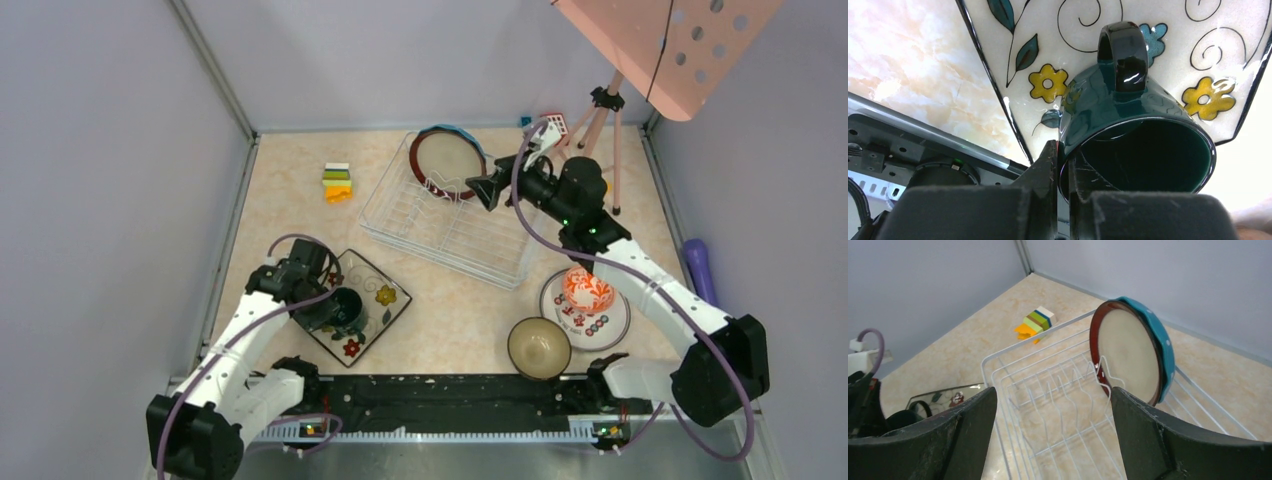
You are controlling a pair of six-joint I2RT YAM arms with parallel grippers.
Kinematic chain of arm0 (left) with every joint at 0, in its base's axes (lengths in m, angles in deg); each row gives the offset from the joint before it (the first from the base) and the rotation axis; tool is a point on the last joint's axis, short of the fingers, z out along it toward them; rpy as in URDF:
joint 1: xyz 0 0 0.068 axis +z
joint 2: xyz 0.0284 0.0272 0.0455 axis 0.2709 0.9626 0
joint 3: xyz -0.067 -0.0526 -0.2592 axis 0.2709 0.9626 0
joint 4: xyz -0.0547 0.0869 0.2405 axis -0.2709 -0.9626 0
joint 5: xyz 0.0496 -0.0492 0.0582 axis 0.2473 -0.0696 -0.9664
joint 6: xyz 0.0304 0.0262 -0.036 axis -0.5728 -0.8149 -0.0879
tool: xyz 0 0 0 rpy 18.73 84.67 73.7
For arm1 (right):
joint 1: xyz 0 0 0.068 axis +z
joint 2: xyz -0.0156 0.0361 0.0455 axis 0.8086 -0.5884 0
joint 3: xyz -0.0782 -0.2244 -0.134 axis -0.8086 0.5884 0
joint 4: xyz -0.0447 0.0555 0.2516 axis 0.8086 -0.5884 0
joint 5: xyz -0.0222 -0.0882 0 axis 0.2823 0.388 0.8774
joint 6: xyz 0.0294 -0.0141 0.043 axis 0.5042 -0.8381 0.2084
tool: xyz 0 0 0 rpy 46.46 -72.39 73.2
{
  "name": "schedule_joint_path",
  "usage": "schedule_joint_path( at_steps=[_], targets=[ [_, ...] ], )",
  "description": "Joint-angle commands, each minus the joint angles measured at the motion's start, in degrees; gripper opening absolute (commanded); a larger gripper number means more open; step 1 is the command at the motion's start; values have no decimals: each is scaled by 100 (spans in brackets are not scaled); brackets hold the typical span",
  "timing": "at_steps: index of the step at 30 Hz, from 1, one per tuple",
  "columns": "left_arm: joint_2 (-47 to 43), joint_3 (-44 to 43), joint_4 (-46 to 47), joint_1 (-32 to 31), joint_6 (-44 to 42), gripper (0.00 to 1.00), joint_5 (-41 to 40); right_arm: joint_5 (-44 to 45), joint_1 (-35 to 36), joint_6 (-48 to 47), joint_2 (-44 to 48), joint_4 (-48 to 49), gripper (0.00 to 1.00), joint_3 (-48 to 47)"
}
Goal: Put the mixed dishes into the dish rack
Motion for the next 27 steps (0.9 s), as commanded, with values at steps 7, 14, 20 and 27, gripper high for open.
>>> schedule_joint_path(
  at_steps=[7, 14, 20, 27],
  targets=[
    [-798, -1552, -403, 24, -753, 0, 87, -929, 50, 1468, 308, -717, 90, -82],
    [-1029, -2067, 985, 24, -1210, 0, 2412, -1625, 50, 3188, 342, -94, 96, 275],
    [-778, -1943, 3083, 24, -687, 0, 4188, -2523, 52, 4265, 335, 791, 97, 482],
    [-387, -1897, 4804, 24, 27, 0, 5070, -2922, 67, 5781, 406, 2043, 99, 911]
  ],
)
